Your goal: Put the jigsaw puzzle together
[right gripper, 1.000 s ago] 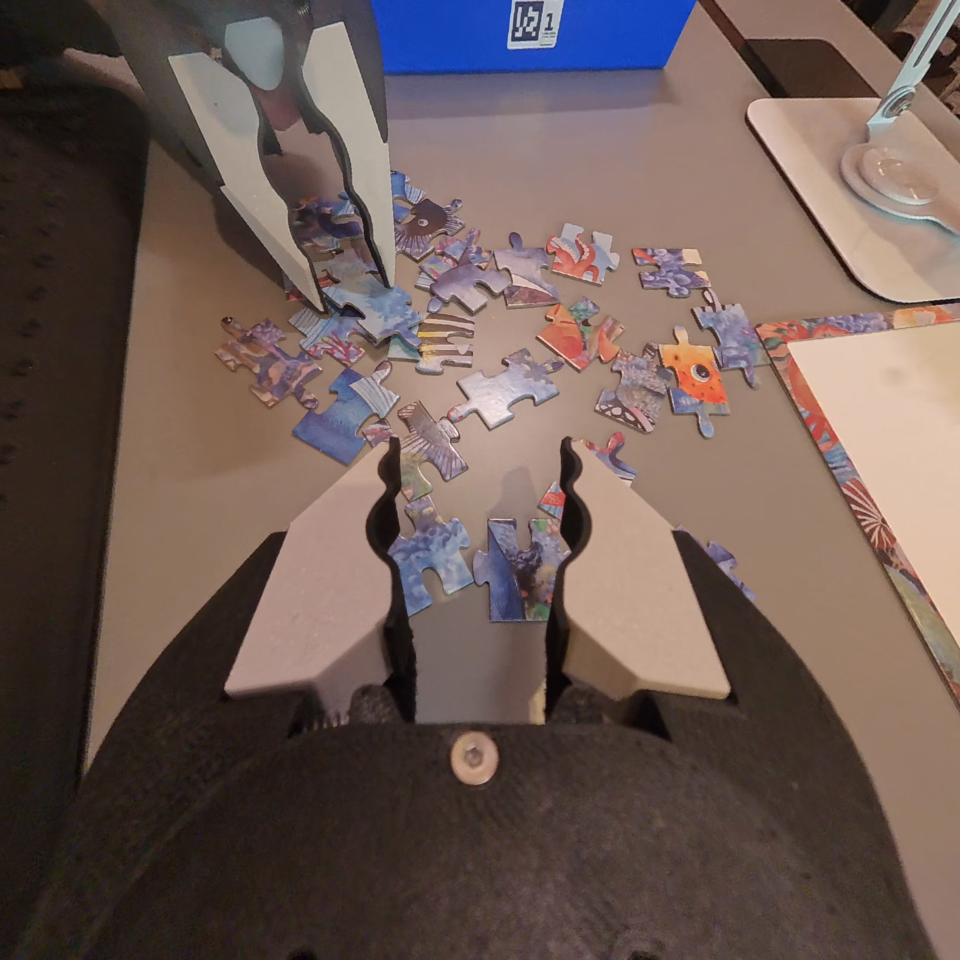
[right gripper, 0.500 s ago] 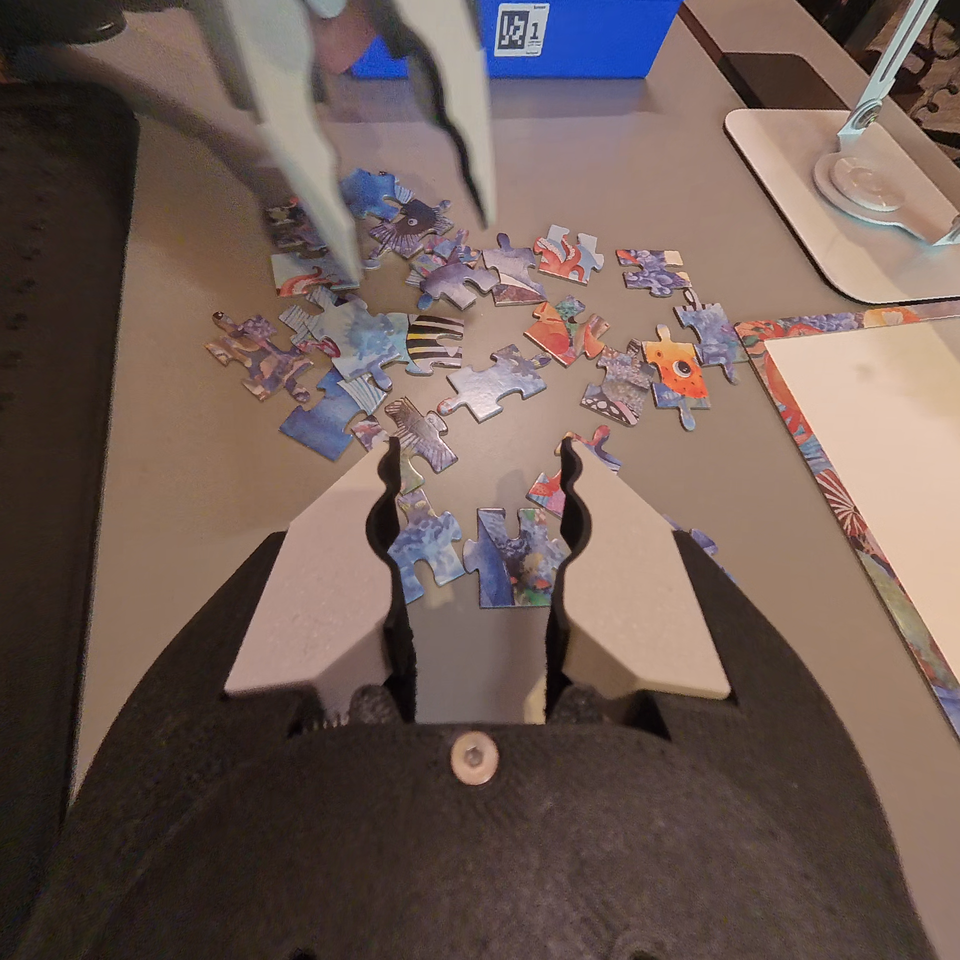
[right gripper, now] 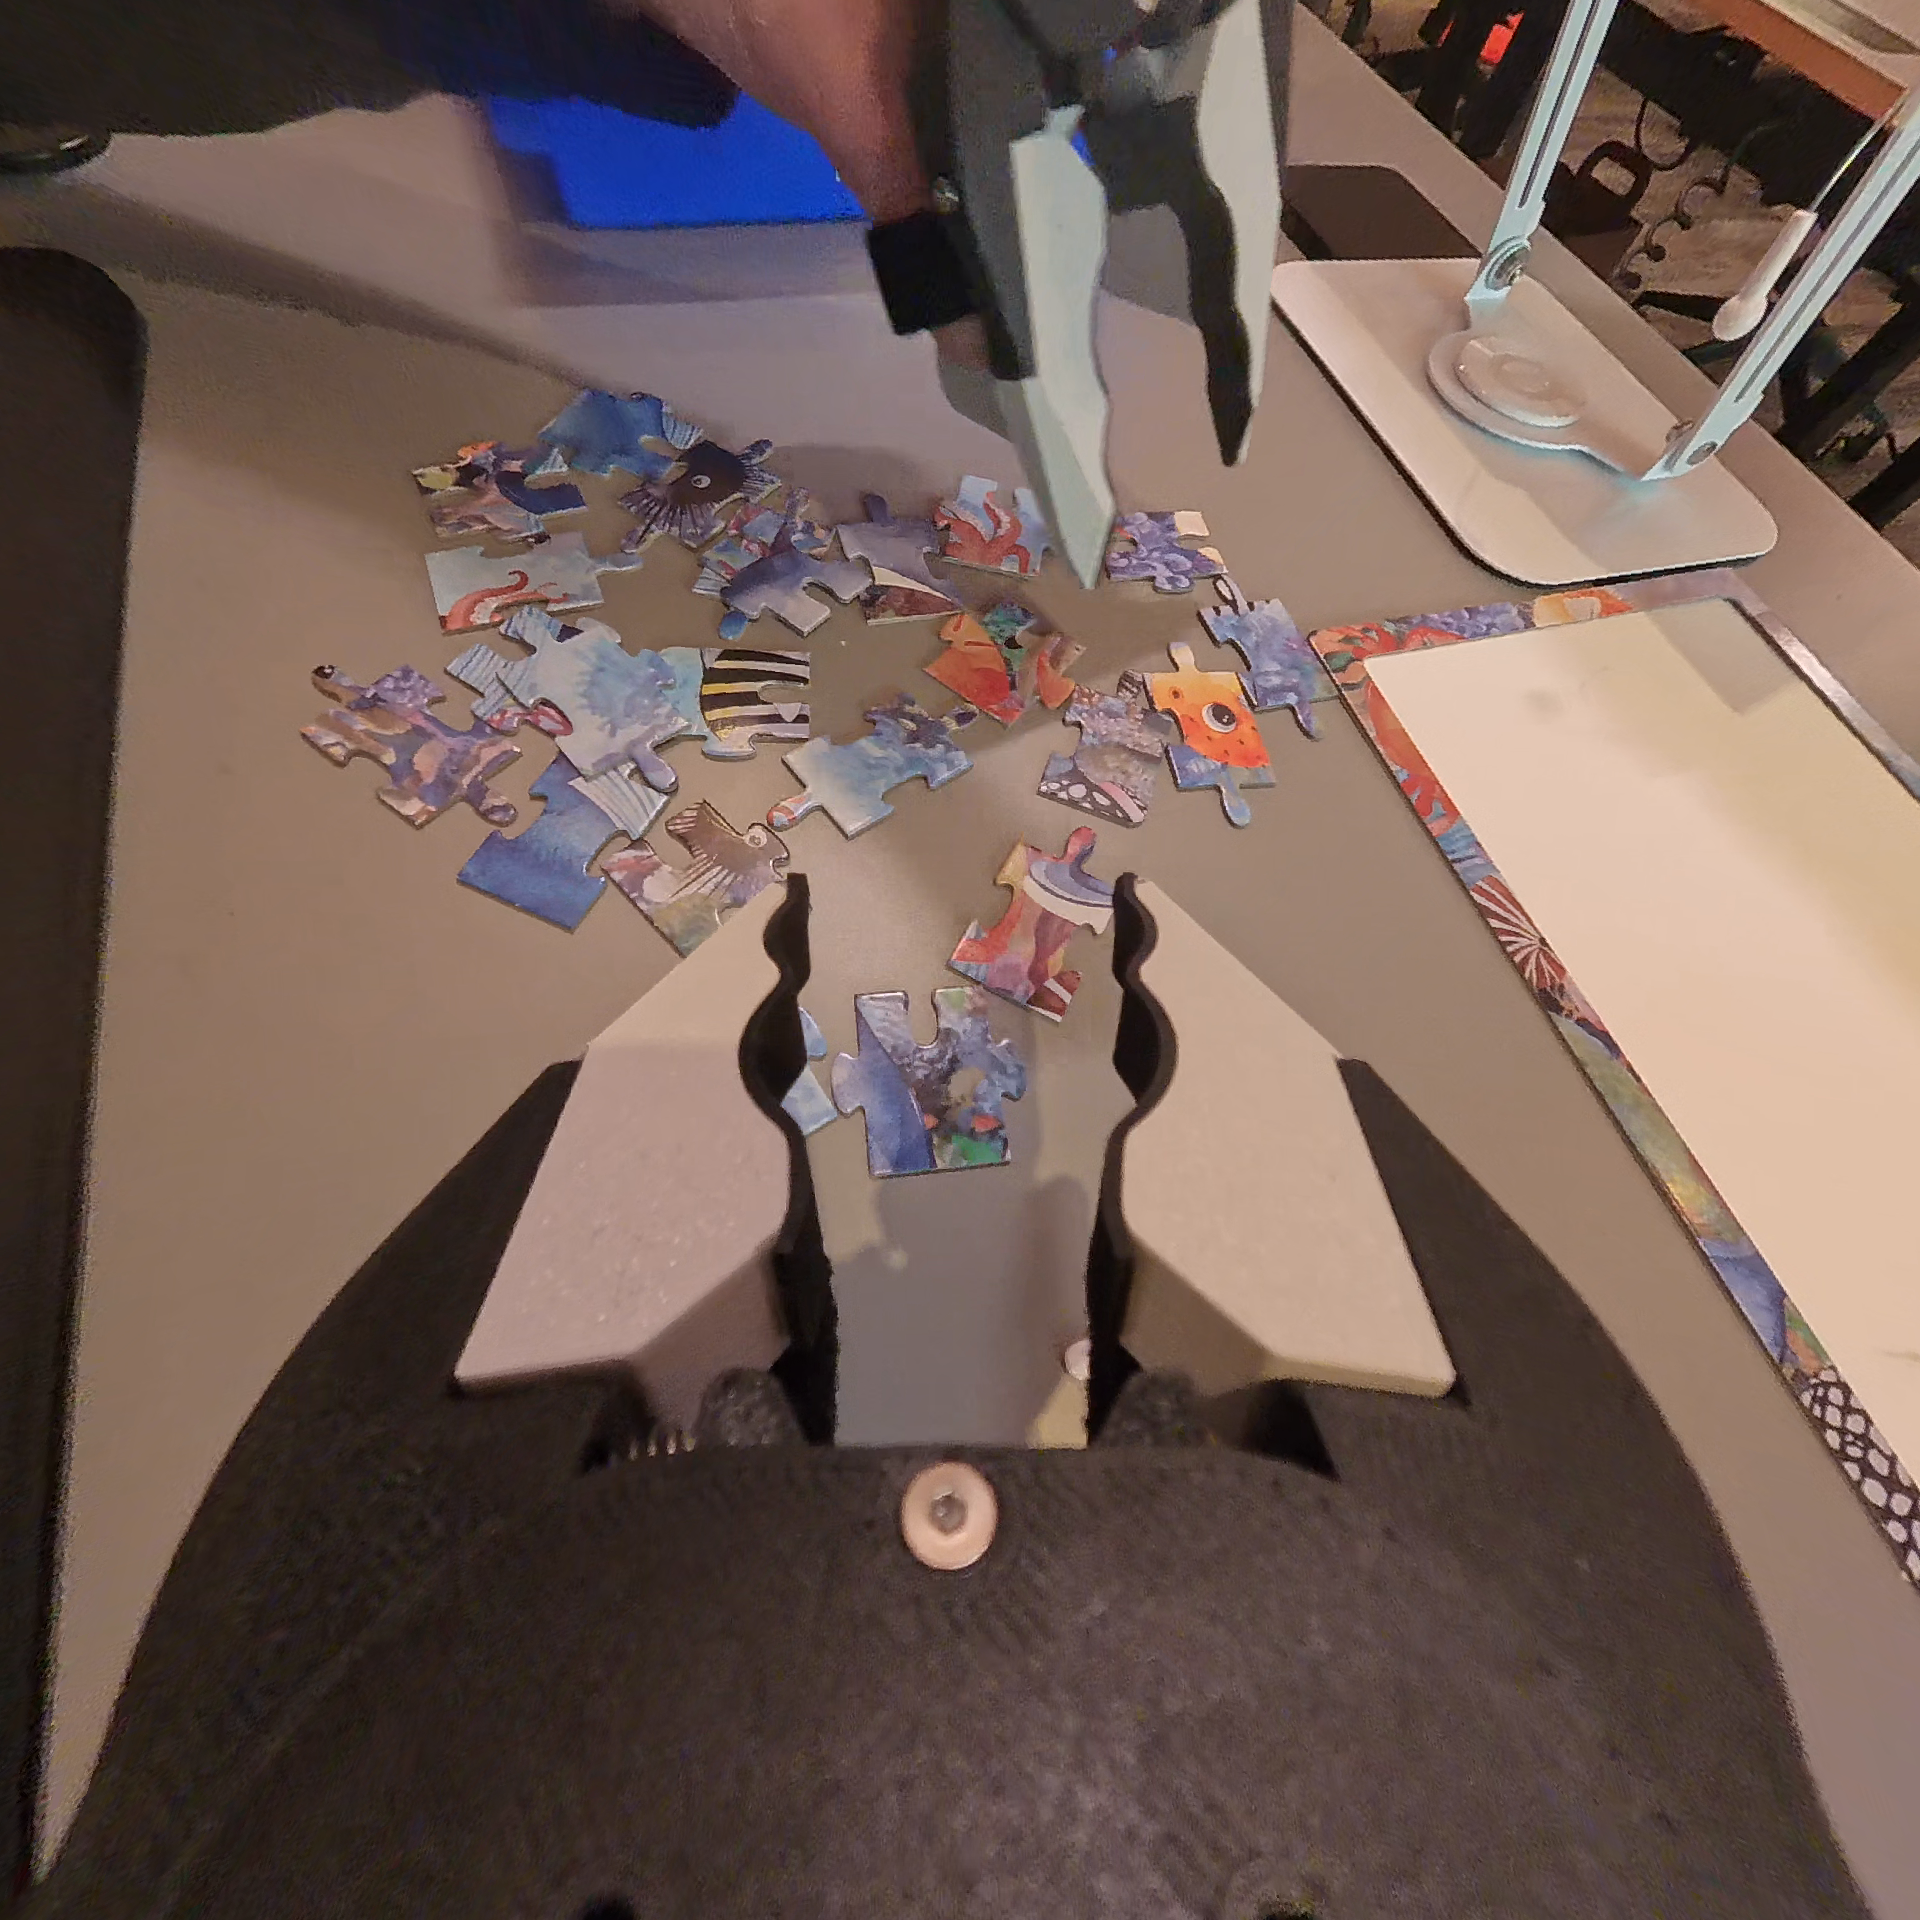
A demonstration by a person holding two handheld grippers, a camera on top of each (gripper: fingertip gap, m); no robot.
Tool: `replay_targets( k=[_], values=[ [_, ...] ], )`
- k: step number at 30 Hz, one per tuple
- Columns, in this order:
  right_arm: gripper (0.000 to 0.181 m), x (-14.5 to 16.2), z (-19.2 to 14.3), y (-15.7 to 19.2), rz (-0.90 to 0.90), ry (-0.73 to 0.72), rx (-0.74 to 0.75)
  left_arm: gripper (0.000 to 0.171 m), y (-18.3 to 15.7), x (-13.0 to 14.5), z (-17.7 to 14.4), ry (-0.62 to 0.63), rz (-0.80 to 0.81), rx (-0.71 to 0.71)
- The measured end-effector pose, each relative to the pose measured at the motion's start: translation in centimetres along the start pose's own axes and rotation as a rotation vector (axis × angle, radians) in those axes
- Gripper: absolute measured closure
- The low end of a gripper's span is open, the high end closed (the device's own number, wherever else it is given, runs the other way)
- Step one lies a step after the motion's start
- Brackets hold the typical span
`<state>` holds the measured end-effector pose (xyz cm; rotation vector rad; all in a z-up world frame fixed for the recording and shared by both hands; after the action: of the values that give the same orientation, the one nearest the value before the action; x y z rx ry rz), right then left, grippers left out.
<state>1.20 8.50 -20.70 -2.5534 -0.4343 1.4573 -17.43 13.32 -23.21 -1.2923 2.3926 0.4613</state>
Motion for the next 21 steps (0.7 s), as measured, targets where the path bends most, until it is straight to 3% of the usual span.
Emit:
replay_targets(
  k=[7, 13, 21],
  values=[
    [0.124, -0.2, -0.4, 0.0, -0.009, -0.013, 0.009, 0.114, 1.2, -1.7, 4.2, 0.014, -0.176, 0.097],
    [0.125, -0.2, -1.1, -0.6, -0.002, -0.025, 0.023, 0.141, 1.9, -1.7, 4.3, -0.026, -0.213, 0.117],
    [0.126, 0.2, -2.9, -2.5, 0.054, -0.054, 0.083, 0.156, -1.9, 0.2, 2.8, 0.011, -0.16, 0.217]
  ],
)
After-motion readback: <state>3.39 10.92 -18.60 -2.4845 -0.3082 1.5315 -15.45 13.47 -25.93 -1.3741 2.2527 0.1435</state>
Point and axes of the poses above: each gripper's, where its closed fingertips meet, z out along the fingers, x out of its underside, y = z × x across the jaws, the point moved 3 cm from there along -z, back along the fingers, and after that the axes turned 11 degrees about -z, right-handed, at the moved point
